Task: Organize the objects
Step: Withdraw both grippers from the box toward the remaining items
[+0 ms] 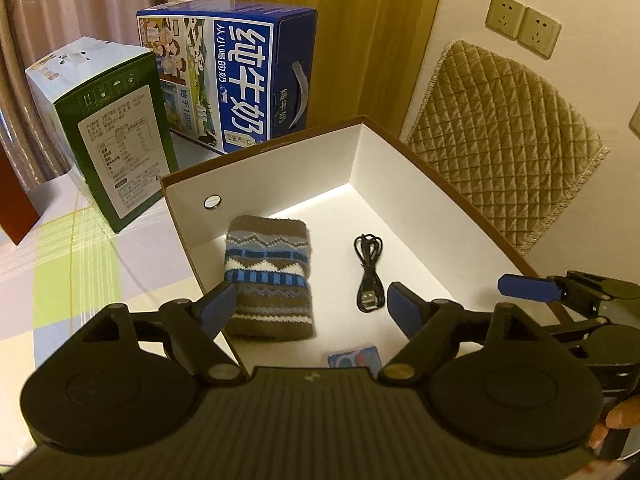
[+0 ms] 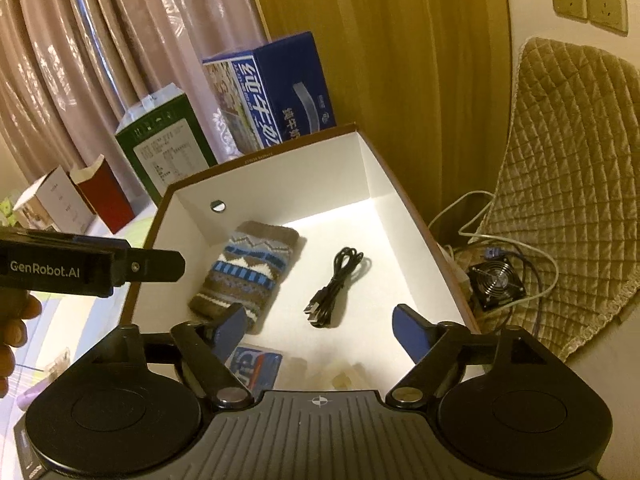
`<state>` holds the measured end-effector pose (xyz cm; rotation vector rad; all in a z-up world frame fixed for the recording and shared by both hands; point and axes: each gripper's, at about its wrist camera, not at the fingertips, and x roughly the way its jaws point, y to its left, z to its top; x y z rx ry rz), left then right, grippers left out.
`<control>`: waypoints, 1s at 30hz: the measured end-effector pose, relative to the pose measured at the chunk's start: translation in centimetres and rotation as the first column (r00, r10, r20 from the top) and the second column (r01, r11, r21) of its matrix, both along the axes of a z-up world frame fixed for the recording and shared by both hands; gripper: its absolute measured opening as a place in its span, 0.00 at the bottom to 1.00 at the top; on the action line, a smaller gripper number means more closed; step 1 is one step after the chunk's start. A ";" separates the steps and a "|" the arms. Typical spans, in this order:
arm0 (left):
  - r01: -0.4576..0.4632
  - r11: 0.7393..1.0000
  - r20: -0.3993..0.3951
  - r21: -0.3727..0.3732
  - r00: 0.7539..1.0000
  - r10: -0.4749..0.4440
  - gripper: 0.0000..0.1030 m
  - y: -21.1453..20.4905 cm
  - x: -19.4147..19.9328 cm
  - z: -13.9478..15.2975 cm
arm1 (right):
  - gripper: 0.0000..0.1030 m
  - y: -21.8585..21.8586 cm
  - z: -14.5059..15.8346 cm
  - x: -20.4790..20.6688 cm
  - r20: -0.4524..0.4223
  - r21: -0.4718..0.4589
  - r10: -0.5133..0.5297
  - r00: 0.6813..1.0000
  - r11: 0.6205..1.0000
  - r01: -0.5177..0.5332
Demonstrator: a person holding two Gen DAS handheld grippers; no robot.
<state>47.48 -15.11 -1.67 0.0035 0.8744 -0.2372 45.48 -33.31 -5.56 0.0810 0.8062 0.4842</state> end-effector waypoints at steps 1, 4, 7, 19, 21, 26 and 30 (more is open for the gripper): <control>-0.001 1.000 0.000 -0.006 1.000 0.001 0.78 0.1 -0.3 0.1 | 0.81 -0.1 0.2 -0.3 0.004 0.003 -0.001 1.000 1.000 0.001; -0.007 1.000 -0.006 -0.018 1.000 0.007 0.78 0.2 -1.2 0.4 | 0.85 -0.4 0.9 -1.2 0.015 0.012 -0.001 1.000 1.000 0.001; -0.019 0.999 -0.014 -0.030 1.000 0.018 0.79 0.6 -2.3 0.8 | 0.87 -0.8 1.5 -2.1 0.013 0.018 -0.005 1.000 1.000 0.005; -0.064 0.996 -0.025 -0.069 0.998 0.062 0.83 1.9 -6.9 2.4 | 0.93 -1.1 2.5 -5.9 0.008 0.041 -0.015 1.000 0.999 0.015; -0.071 0.995 -0.026 -0.074 0.997 0.069 0.83 2.3 -7.7 2.6 | 0.93 -0.9 2.6 -6.4 0.007 0.042 -0.013 1.000 0.999 0.013; -0.095 0.992 -0.020 -0.087 0.995 0.093 0.83 3.4 -9.7 3.1 | 0.93 -0.1 3.0 -8.1 0.009 0.056 0.011 1.000 0.998 -0.012; -0.119 0.988 -0.014 -0.102 0.993 0.119 0.83 4.7 -11.8 3.5 | 0.93 1.0 3.1 -9.6 0.010 0.068 0.041 0.999 0.997 -0.042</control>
